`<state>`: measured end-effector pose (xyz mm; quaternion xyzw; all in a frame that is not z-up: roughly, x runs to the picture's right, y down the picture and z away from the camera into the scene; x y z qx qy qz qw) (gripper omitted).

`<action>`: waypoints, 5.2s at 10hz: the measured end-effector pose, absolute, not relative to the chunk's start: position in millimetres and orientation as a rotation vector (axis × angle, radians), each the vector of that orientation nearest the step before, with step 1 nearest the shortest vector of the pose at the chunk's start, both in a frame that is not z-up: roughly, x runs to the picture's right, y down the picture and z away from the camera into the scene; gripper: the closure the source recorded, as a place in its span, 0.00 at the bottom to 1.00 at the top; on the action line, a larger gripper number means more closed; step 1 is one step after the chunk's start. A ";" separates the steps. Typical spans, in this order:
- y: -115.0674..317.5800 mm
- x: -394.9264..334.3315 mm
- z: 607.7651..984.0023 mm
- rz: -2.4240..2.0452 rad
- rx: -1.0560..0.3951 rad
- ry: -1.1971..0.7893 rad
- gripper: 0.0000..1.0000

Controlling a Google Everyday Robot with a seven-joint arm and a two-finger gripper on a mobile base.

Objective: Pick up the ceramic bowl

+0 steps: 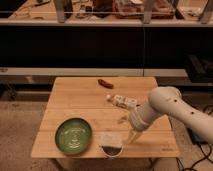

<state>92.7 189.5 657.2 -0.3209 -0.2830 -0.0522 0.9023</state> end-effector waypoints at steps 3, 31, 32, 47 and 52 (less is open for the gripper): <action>189.5 92.7 657.2 -0.108 -0.664 -0.585 0.39; 82.3 11.3 659.0 -0.691 -0.333 -0.804 0.39; 77.9 5.0 655.9 -0.721 -0.318 -0.830 0.39; 89.4 -8.2 723.6 -1.292 -0.053 -0.693 0.39; 93.0 -67.1 754.8 -1.616 0.103 -0.730 0.39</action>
